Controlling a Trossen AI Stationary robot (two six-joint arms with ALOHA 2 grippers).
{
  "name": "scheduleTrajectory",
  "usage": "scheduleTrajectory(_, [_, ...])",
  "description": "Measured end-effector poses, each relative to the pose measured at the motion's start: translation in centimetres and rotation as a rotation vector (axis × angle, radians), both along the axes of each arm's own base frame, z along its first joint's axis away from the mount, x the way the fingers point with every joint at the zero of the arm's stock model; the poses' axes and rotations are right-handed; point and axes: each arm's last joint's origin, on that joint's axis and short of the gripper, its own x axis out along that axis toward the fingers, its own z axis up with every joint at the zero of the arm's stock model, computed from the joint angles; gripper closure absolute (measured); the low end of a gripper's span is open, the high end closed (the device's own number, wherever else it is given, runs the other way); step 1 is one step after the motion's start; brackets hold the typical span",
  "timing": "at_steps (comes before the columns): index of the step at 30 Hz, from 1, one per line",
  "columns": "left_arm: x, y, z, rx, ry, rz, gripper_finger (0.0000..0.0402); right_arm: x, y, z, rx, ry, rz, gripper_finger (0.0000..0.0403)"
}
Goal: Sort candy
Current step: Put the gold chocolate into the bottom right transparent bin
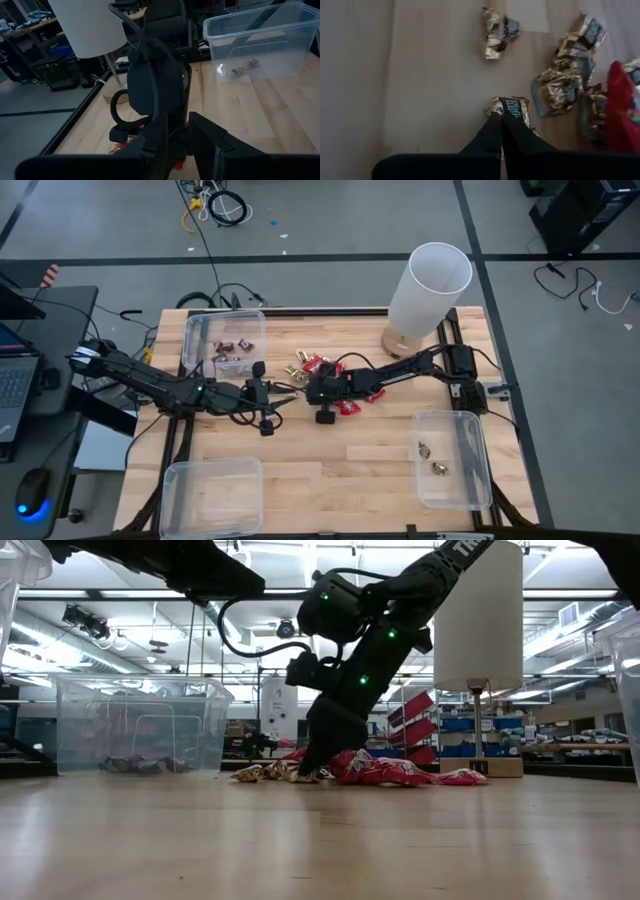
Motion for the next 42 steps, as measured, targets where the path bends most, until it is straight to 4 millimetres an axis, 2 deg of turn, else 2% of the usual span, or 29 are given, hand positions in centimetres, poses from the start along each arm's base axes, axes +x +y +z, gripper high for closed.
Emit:
scheduleTrajectory(7, [0.0,0.0,0.0,-0.001,-0.003,-0.001,0.0319,-0.3,2.1,0.2,0.020,0.021,0.039,0.0403])
scheduleTrajectory(12, [0.0,0.0,0.1,-0.002,-0.009,-0.001,0.0319,-0.6,2.9,1.1,0.029,0.010,0.059,0.0402])
scheduleTrajectory(24, [0.0,0.0,0.1,-0.002,-0.007,0.000,0.0319,-0.5,2.7,1.6,0.023,-0.010,0.056,0.0395])
scheduleTrajectory(30, [0.0,0.0,0.0,0.001,0.001,0.000,0.0319,-0.5,2.5,1.7,0.021,-0.016,0.060,0.0347])
scheduleTrajectory(42, [0.0,0.0,0.0,0.002,0.004,0.004,0.0319,-0.4,1.3,1.6,0.065,-0.013,0.073,0.0212])
